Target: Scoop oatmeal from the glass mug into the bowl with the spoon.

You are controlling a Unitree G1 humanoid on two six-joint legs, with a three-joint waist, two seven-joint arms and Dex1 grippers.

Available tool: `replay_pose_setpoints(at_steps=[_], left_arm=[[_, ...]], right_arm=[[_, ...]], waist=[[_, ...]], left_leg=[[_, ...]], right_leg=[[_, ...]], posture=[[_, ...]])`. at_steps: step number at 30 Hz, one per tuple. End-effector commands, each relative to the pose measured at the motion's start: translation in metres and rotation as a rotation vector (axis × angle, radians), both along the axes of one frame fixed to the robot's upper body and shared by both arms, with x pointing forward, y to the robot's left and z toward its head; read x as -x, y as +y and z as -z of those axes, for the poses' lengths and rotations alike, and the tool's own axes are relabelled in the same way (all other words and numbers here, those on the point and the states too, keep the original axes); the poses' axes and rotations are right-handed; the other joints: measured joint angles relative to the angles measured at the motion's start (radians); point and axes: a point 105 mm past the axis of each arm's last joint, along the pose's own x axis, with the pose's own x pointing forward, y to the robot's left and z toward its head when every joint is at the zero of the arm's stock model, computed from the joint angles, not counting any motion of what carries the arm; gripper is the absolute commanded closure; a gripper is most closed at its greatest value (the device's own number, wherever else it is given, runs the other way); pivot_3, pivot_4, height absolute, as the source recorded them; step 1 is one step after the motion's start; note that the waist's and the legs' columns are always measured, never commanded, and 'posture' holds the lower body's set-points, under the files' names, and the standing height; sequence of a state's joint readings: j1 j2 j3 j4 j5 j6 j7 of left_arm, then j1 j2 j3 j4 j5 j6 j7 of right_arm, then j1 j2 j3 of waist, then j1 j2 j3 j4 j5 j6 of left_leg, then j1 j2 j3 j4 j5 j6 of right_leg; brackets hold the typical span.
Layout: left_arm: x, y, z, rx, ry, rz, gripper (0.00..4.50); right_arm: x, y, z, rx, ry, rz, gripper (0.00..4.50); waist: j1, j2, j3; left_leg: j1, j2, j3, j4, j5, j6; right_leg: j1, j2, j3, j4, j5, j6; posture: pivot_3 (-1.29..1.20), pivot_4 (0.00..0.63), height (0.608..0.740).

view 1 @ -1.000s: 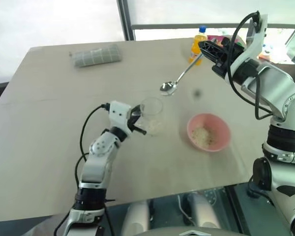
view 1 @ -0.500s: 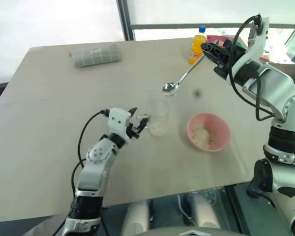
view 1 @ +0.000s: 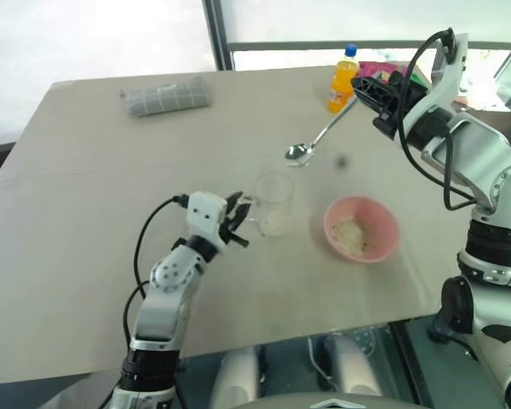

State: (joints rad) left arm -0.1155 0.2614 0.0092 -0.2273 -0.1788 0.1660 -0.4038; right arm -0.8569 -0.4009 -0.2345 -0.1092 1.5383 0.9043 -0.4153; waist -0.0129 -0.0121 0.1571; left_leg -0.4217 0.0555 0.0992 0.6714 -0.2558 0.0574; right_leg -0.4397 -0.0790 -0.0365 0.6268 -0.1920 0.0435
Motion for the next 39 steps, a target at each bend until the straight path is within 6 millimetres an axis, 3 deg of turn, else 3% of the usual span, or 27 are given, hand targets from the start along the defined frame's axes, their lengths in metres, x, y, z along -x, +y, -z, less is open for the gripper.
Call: replay_pose_setpoints(at_steps=[1,10,17,25,30,35,39], left_arm=[[-0.004,0.0,-0.011,0.014,-0.039,-0.019,4.47],[-0.017,-0.005,-0.018,0.035,-0.041,-0.043,4.47],[-0.051,-0.014,-0.03,0.004,-0.069,-0.078,4.47],[-0.071,-0.028,-0.028,-0.105,-0.104,-0.033,4.47],[-0.076,-0.03,-0.031,-0.133,-0.123,-0.025,4.47],[-0.078,-0.037,-0.033,-0.168,-0.149,0.002,4.47],[-0.078,-0.041,-0.035,-0.168,-0.157,0.021,4.47]], right_arm=[[0.005,-0.007,-0.014,-0.024,-0.058,0.011,4.5],[0.006,-0.006,-0.015,-0.026,-0.065,0.013,4.5],[0.01,0.003,-0.032,-0.013,-0.134,-0.02,4.5],[0.005,0.009,-0.04,0.096,-0.221,0.006,4.5],[0.007,0.025,-0.024,0.24,-0.252,-0.032,4.5],[0.002,0.041,0.007,0.505,-0.309,-0.025,4.5],[0.007,0.062,0.024,0.614,-0.368,-0.094,4.5]], waist=[[0.0,0.0,0.0],[0.001,0.0,0.0],[0.002,0.0,0.0],[0.001,0.0,0.0],[0.002,0.0,0.0],[0.002,0.0,0.0],[0.003,0.0,0.0]], left_leg=[[0.0,0.0,0.0,0.0,0.0,0.0],[0.0,0.0,0.0,0.0,0.0,0.0],[-0.001,-0.001,0.0,0.001,0.0,0.0],[-0.002,-0.001,-0.001,0.001,0.0,0.0],[-0.002,-0.001,-0.001,0.001,0.0,0.0],[-0.002,-0.001,-0.002,0.002,0.0,0.0],[-0.003,-0.001,-0.002,0.003,0.0,0.0]], right_leg=[[0.0,0.0,0.0,0.0,0.0,0.0],[0.0,0.0,0.0,0.0,0.0,0.0],[0.0,0.0,0.0,0.0,0.0,0.0],[0.0,0.0,-0.001,0.0,0.0,0.0],[0.0,0.0,-0.001,0.0,0.0,0.0],[0.0,0.0,-0.002,0.0,0.0,0.0],[0.0,0.0,-0.002,0.0,0.0,0.001]], posture=[[0.0,0.15,0.74],[0.0,0.15,0.74],[0.0,0.15,0.74],[0.0,0.15,0.74],[0.0,0.15,0.74],[0.0,0.15,0.74],[0.0,0.15,0.74]])
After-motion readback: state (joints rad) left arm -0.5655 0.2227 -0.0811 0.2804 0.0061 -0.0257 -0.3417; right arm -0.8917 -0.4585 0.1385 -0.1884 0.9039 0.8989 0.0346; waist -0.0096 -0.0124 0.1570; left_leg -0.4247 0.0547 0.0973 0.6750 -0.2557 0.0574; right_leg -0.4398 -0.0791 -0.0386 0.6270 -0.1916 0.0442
